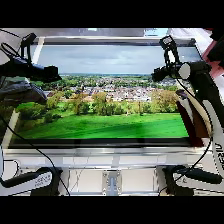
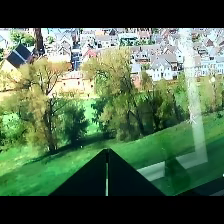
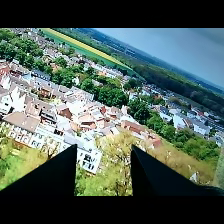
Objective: Fold the shirts.
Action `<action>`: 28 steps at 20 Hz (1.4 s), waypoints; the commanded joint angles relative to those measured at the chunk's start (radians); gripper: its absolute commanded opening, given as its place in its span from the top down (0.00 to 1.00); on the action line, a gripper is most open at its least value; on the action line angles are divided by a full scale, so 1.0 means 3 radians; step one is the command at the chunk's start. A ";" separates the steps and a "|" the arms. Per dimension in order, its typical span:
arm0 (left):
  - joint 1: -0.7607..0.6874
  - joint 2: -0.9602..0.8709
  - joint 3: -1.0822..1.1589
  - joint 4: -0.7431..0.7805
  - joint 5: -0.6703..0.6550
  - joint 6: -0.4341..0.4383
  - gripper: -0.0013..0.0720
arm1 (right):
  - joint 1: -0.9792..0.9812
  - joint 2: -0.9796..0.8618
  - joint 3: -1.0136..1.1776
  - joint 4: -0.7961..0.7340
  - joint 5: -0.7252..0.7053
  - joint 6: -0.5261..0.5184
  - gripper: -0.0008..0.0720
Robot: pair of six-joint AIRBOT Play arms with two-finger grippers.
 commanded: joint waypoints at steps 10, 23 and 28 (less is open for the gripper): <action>0.0032 -0.0014 0.0004 0.2585 0.1057 -0.0757 0.11 | 0.0004 -0.0001 0.0000 0.0001 0.0000 0.0001 0.47; 0.1568 -0.0927 0.0004 0.2392 0.1136 -0.1799 0.10 | 0.0005 -0.0001 0.0000 0.0367 -0.0161 0.0003 0.46; 0.1603 -0.1328 0.0004 0.2326 0.1490 -0.1136 0.10 | 0.0005 -0.0001 0.0000 0.0736 -0.0183 0.0003 0.46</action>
